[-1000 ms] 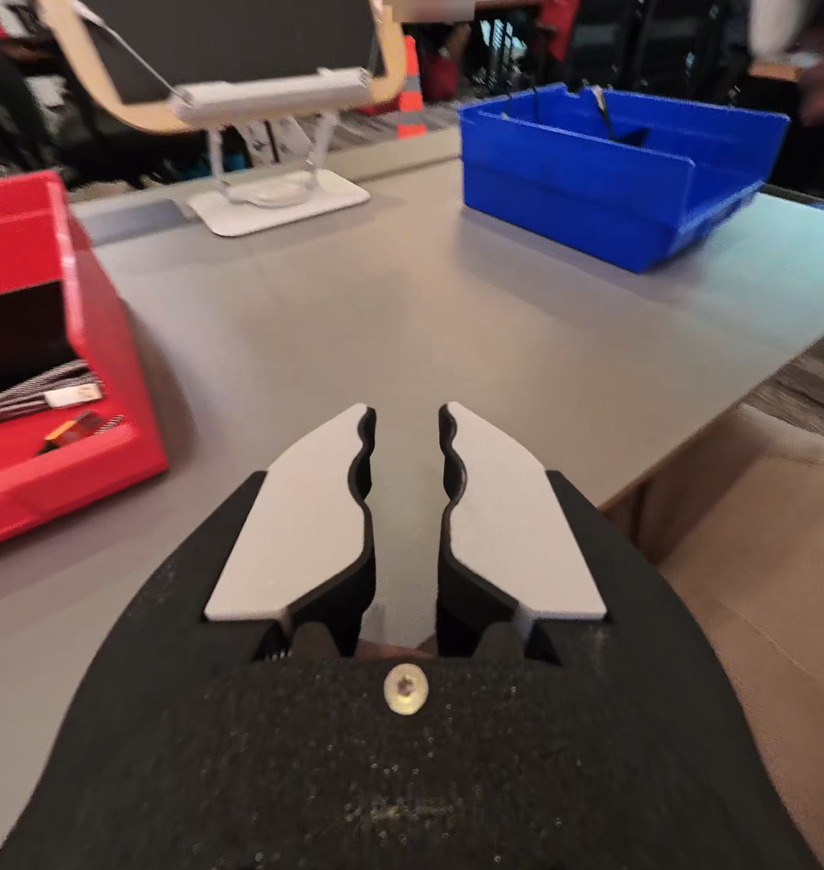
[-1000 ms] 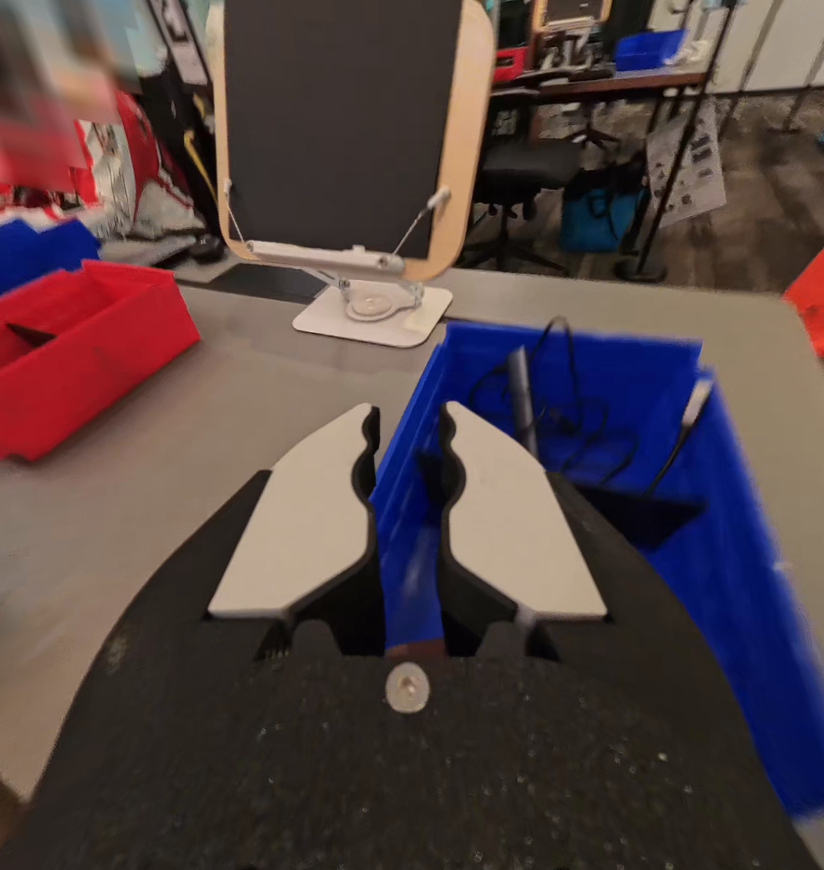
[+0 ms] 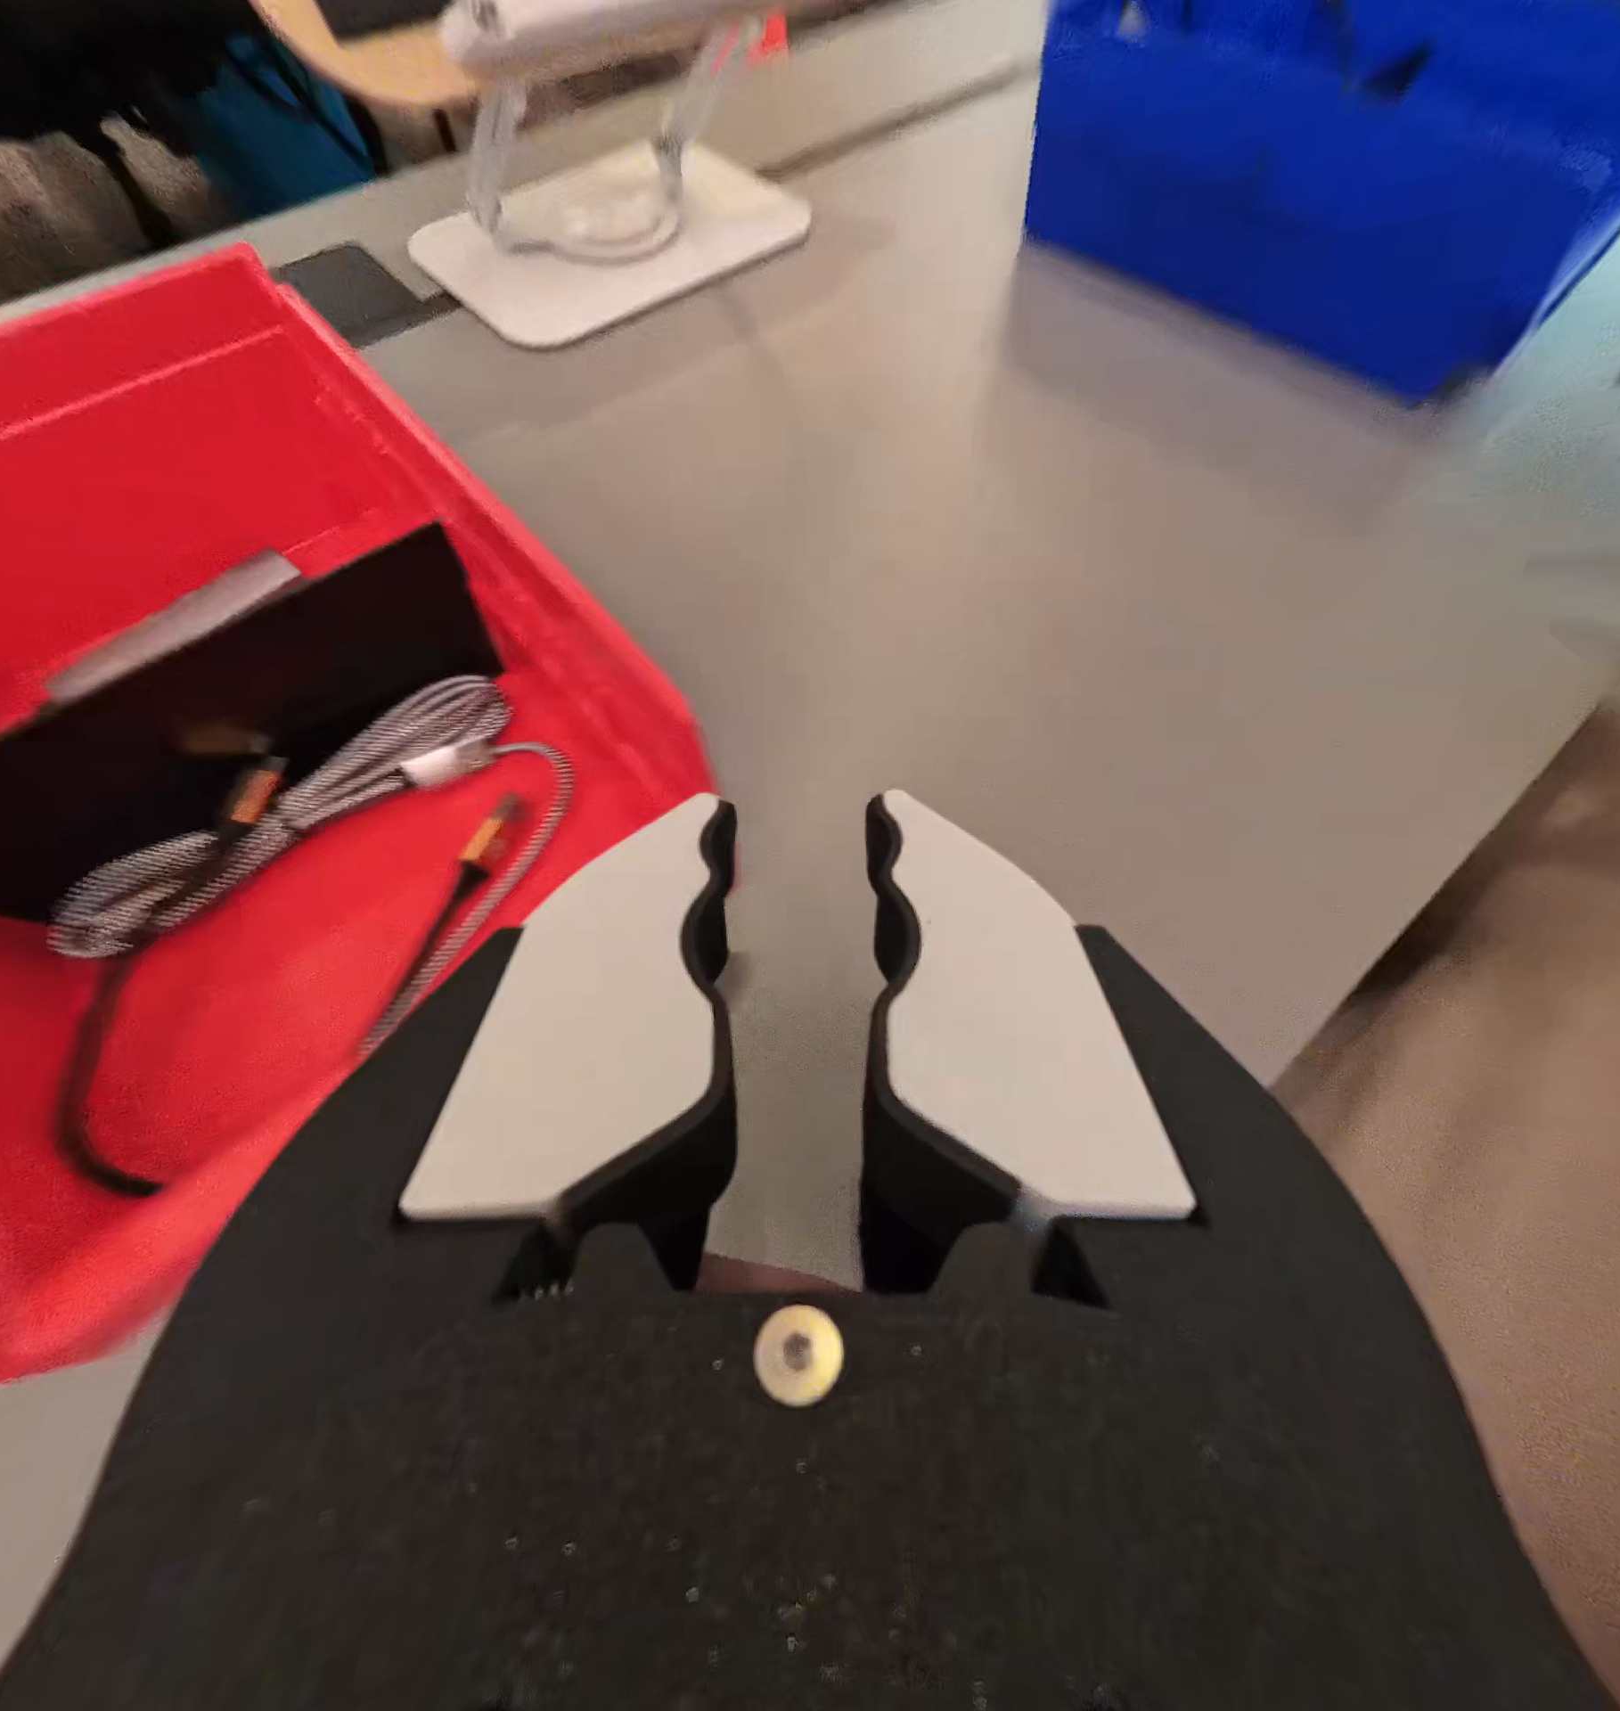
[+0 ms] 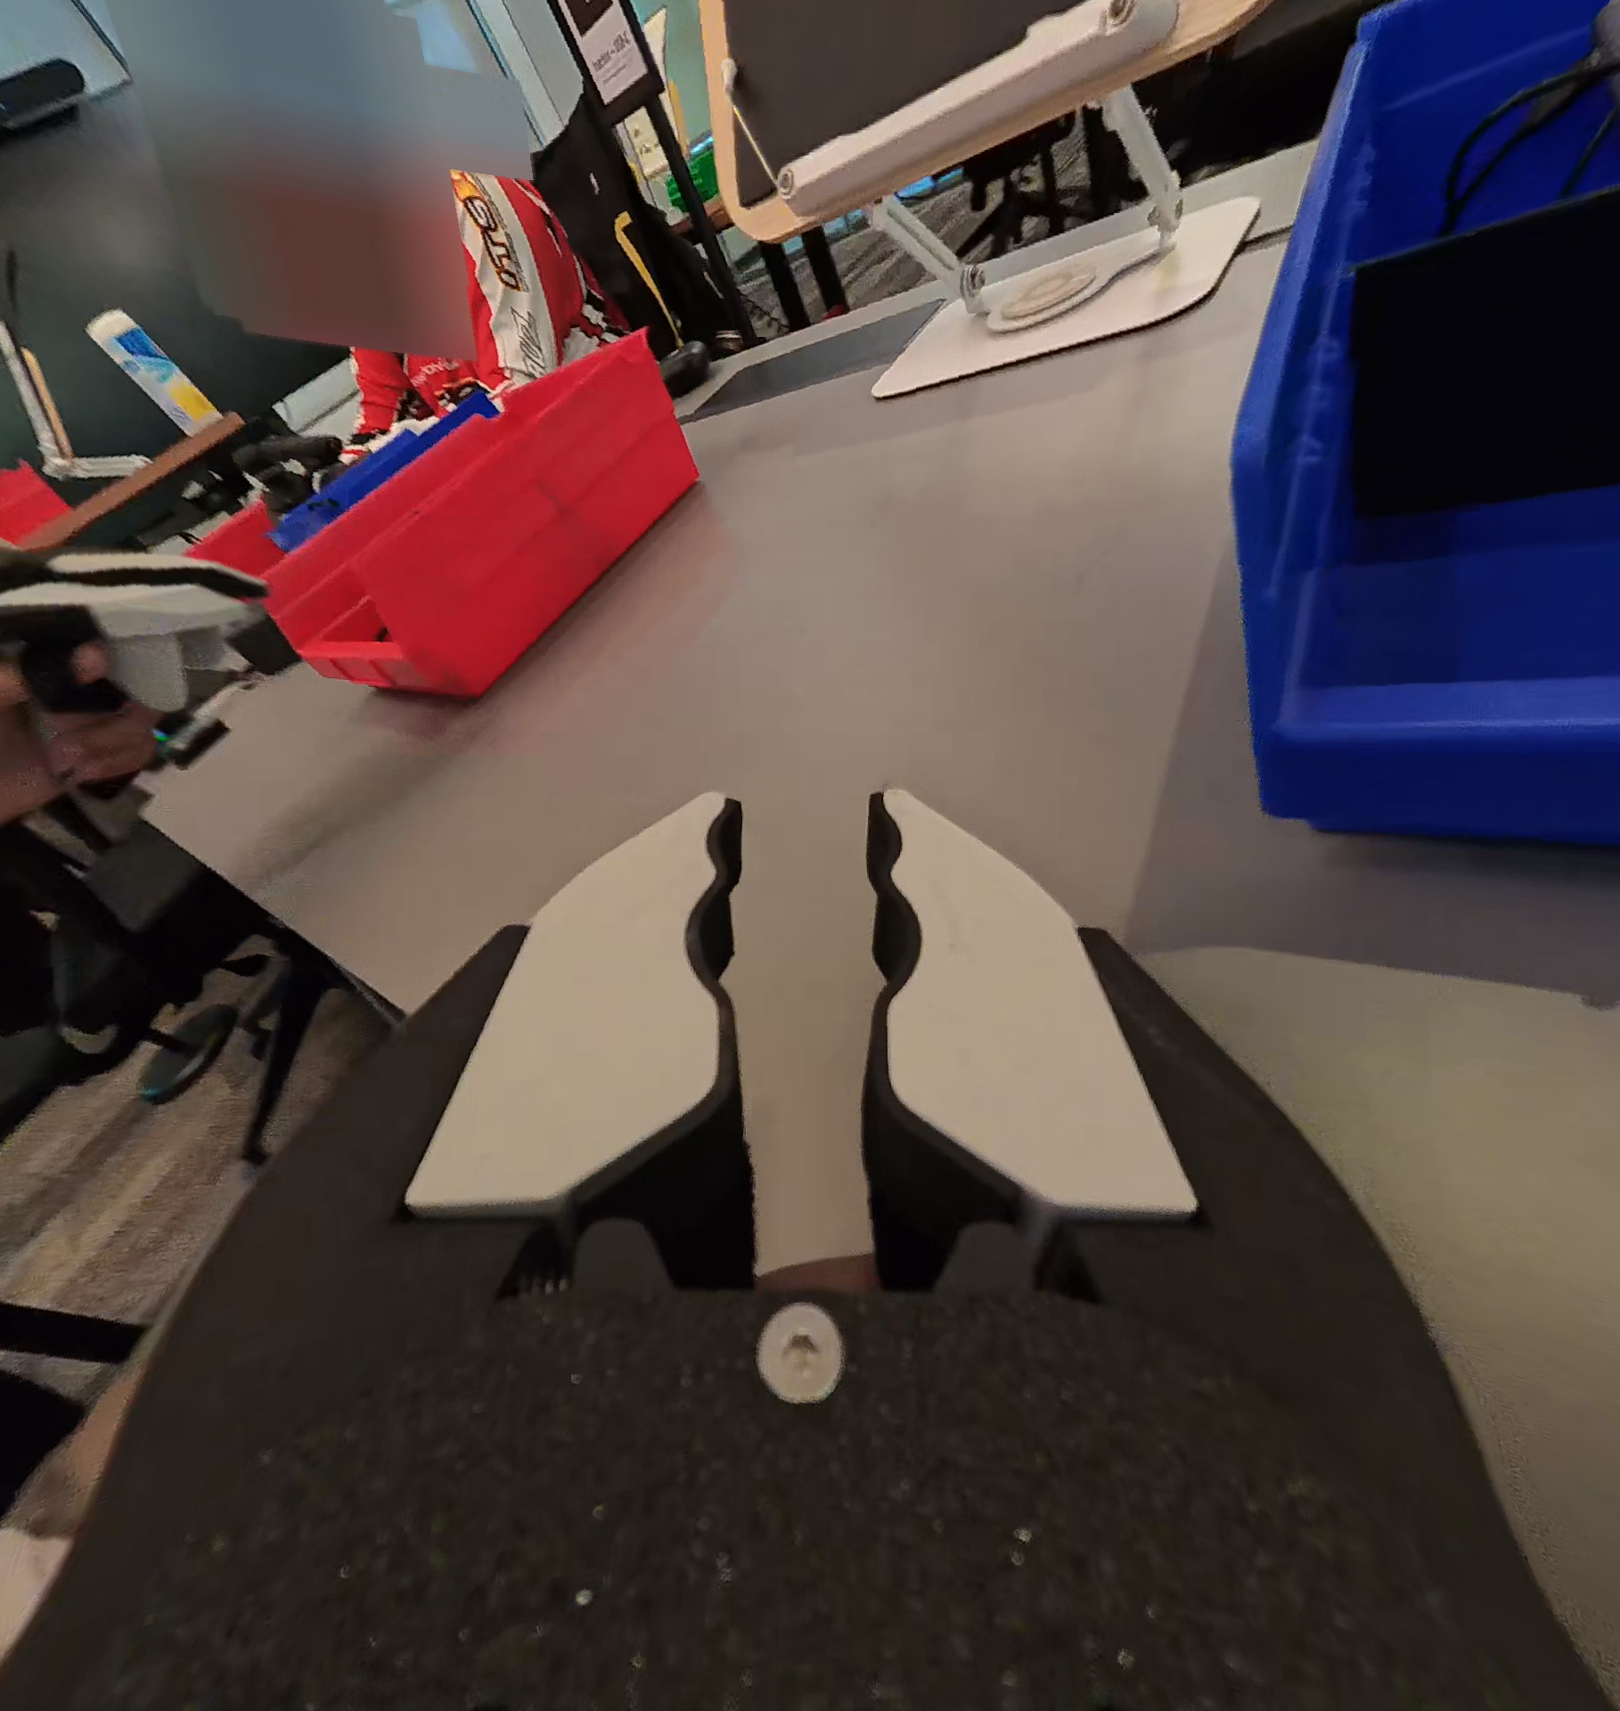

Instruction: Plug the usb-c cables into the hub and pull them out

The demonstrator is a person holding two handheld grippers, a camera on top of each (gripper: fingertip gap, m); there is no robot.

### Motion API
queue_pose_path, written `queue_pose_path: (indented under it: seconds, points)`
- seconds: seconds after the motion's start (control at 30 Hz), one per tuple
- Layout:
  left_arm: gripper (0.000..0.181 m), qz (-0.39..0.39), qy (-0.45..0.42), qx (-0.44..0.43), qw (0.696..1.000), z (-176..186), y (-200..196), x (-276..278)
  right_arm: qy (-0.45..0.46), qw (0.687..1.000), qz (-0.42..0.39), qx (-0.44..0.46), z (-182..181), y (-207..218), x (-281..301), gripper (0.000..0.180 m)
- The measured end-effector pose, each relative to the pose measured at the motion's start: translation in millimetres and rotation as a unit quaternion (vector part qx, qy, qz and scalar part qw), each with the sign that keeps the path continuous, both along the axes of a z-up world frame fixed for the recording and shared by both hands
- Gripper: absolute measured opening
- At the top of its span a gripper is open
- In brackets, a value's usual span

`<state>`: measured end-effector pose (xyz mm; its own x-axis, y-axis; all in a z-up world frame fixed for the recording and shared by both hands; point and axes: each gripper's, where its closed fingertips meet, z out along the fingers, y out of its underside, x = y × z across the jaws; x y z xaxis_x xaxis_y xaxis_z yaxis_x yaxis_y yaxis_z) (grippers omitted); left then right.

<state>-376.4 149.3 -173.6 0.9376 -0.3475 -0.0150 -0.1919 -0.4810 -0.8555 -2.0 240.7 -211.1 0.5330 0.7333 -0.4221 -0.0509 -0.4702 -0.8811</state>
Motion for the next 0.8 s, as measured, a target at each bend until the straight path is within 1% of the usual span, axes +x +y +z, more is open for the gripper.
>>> queue_pose_path:
  seconds: [0.07,0.13,0.17,0.2,0.23,0.3,0.33,0.37,0.43,0.5,0.53,0.6,0.63,0.67,0.73,0.8]
  points:
    - [0.028,-0.015,0.059,-0.084,0.995,-10.6,16.2,-37.3,0.024,0.999,0.009,-0.024,-0.5,-2.1,-3.6,0.025]
    - [0.028,-0.001,0.132,-0.156,0.979,-27.1,39.4,-79.1,0.04,0.998,0.021,-0.044,-1.2,-4.2,-6.9,0.026]
    - [0.028,-0.021,0.144,-0.187,0.971,-37.2,48.2,-87.2,0.044,0.997,0.026,-0.051,-1.9,-5.4,-8.2,0.026]
    - [0.028,-0.054,0.136,-0.223,0.964,-49.1,53.3,-86.7,0.045,0.997,0.03,-0.055,-2.4,-6.5,-9.3,0.027]
    - [0.028,-0.073,0.128,-0.254,0.956,-61.3,57.9,-86.2,0.044,0.997,0.032,-0.056,-2.3,-7.5,-9.9,0.027]
    - [0.031,-0.101,0.14,-0.306,0.936,-84.2,62.9,-86.2,0.039,0.998,0.032,-0.049,-1.7,-8.1,-9.7,0.027]
    - [0.031,-0.11,0.153,-0.32,0.928,-93.0,64.6,-86.7,0.036,0.998,0.031,-0.045,-1.7,-8.1,-8.7,0.027]
    - [0.024,-0.108,0.163,-0.32,0.927,-97.8,69.8,-88.4,0.033,0.998,0.03,-0.043,-1.9,-8.1,-7.9,0.027]
    - [0.024,-0.102,0.181,-0.328,0.922,-107.1,75.4,-92.9,0.031,0.998,0.028,-0.043,-2.7,-7.7,-6.6,0.027]
    - [0.008,-0.111,0.185,-0.334,0.918,-113.4,74.4,-93.0,0.034,0.998,0.03,-0.049,-3.8,-7.8,-6.3,0.027]
    - [0.007,-0.099,0.192,-0.325,0.921,-111.4,77.2,-96.8,0.035,0.998,0.031,-0.052,-4.5,-7.9,-6.3,0.027]
    - [0.007,-0.048,0.22,-0.315,0.922,-100.8,80.4,-114.3,0.034,0.997,0.031,-0.054,-5.3,-7.9,-6.1,0.027]
    - [0.007,-0.016,0.221,-0.285,0.932,-85.2,85.5,-121.2,0.034,0.997,0.031,-0.054,-5.4,-8.0,-6.1,0.027]
    - [0.007,0.016,0.203,-0.25,0.947,-63.2,89.3,-124.2,0.033,0.997,0.031,-0.054,-5.6,-8.1,-6.0,0.027]
    - [0.006,0.073,0.157,-0.15,0.974,-2.8,92.7,-124.7,0.033,0.997,0.031,-0.055,-5.5,-9.0,-5.6,0.027]
    - [0.007,0.106,0.109,-0.048,0.987,63.6,81.4,-112.4,0.037,0.997,0.033,-0.057,-4.5,-10.4,-5.2,0.027]
